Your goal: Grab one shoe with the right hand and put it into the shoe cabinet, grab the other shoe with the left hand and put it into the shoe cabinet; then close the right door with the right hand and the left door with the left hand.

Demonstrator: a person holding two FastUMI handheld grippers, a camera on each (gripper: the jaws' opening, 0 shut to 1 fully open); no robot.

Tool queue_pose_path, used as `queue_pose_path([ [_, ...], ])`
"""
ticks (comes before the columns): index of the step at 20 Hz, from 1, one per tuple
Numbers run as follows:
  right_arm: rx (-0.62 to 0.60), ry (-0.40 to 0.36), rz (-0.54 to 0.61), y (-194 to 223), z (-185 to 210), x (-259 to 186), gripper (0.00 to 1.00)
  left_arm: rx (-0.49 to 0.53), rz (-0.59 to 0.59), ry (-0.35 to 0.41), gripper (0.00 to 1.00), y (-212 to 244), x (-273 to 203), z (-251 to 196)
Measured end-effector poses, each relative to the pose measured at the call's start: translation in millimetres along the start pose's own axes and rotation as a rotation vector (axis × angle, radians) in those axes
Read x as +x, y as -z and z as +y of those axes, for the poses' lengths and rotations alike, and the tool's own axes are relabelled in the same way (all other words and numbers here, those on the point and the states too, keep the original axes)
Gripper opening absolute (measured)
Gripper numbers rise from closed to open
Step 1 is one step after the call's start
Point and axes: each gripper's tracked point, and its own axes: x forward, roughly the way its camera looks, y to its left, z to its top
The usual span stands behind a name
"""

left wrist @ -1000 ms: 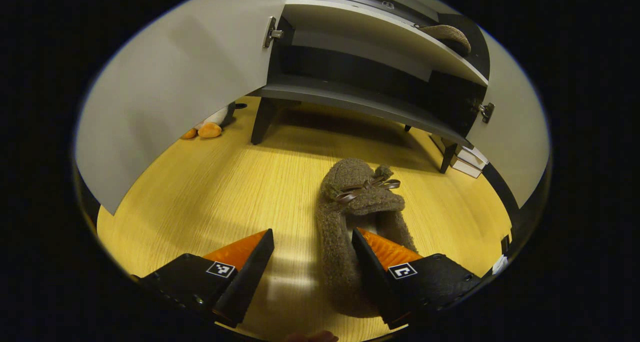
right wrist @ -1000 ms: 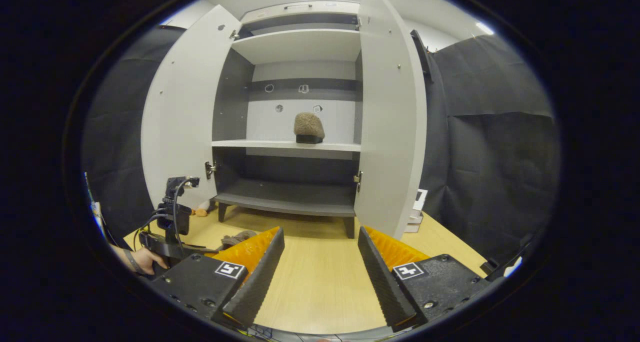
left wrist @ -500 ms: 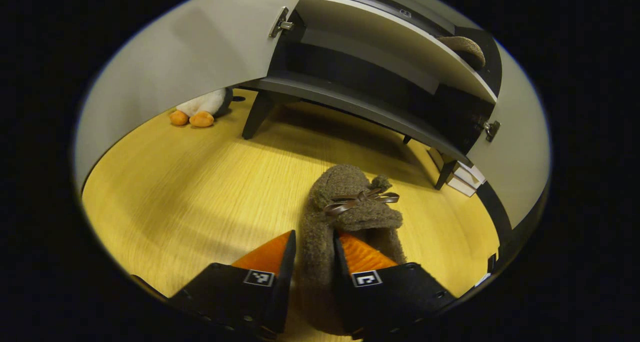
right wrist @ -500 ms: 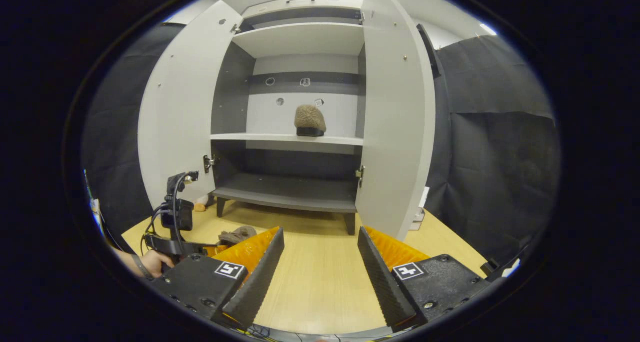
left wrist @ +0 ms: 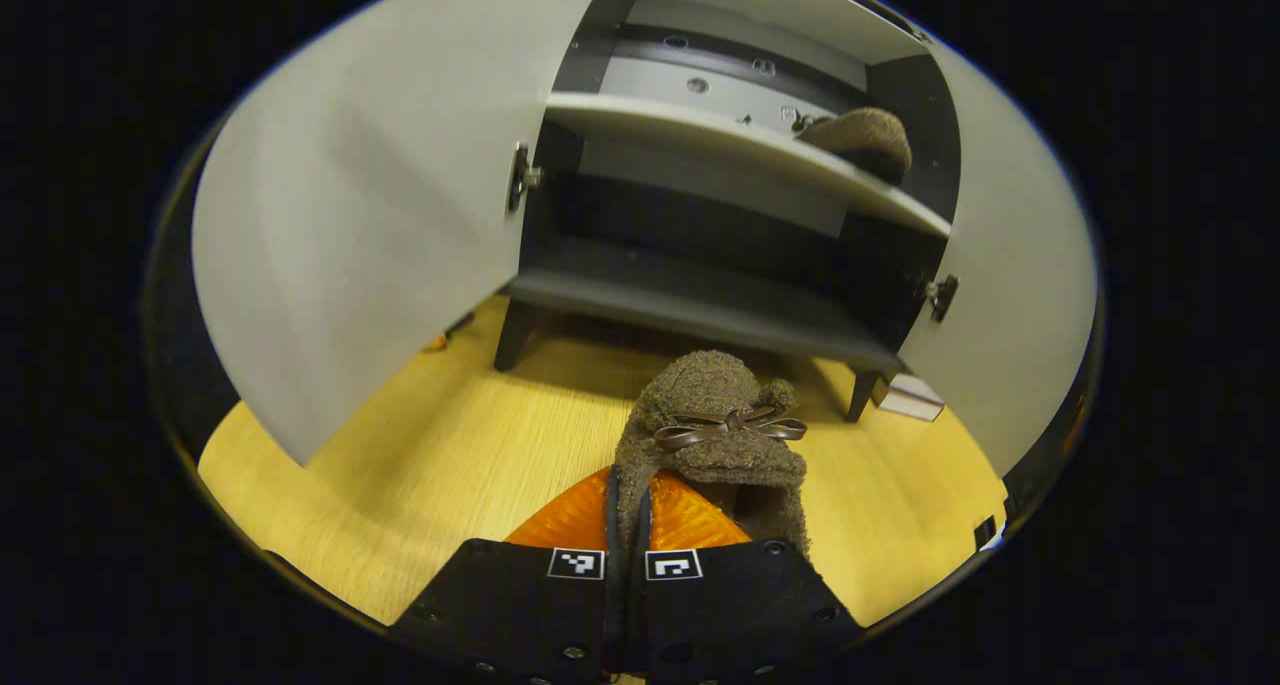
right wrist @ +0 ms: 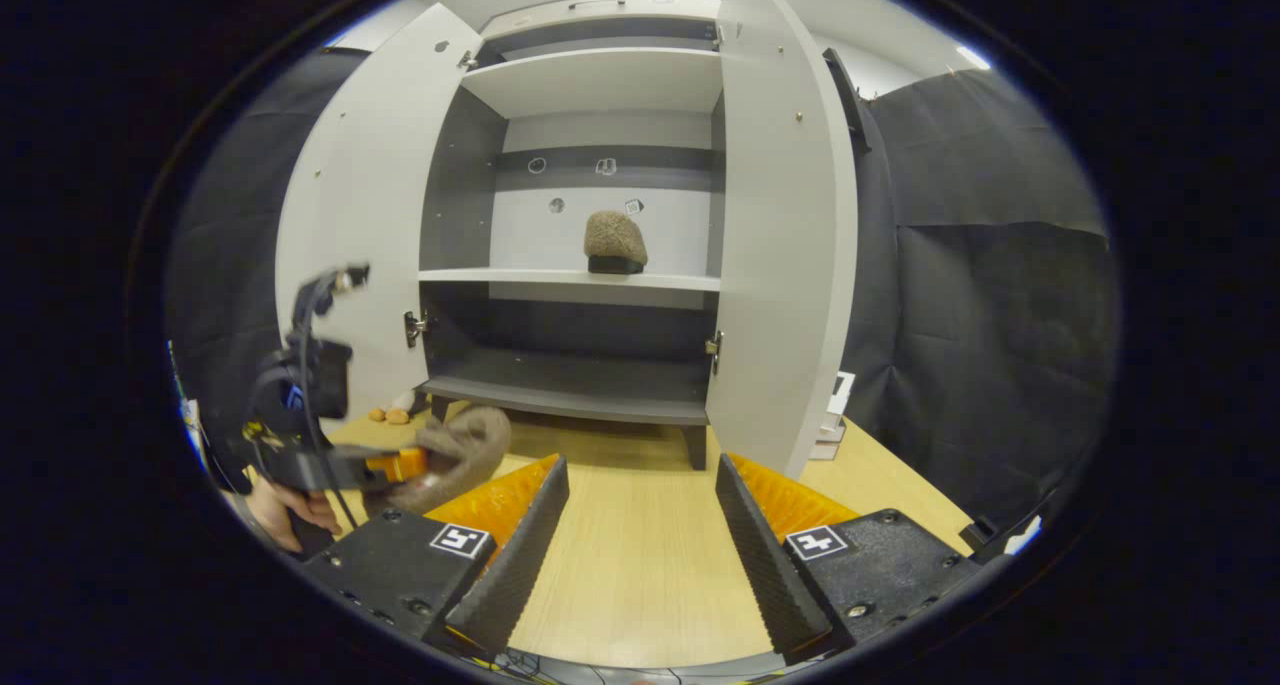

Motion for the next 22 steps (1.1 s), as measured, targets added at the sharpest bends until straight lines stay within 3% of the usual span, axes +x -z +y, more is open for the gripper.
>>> queue_pose_path([
  [6,0.001,-0.03,-0.015,-3,11,0,0.93,-0.086,-0.183,0.052,0.01,-149,-6,-51],
  [12,0.002,-0.021,-0.033,-9,2,-7,0.93,-0.05,-0.223,0.011,0.01,-278,75,-81],
  [15,0.01,-0.003,-0.031,-10,-5,-12,0.93,-0.031,-0.189,-0.055,0.0,-315,134,-78],
  [22,0.013,0.059,-0.014,-4,-30,-14,0.93,-0.107,0.011,-0.133,0.01,-310,204,-71],
])
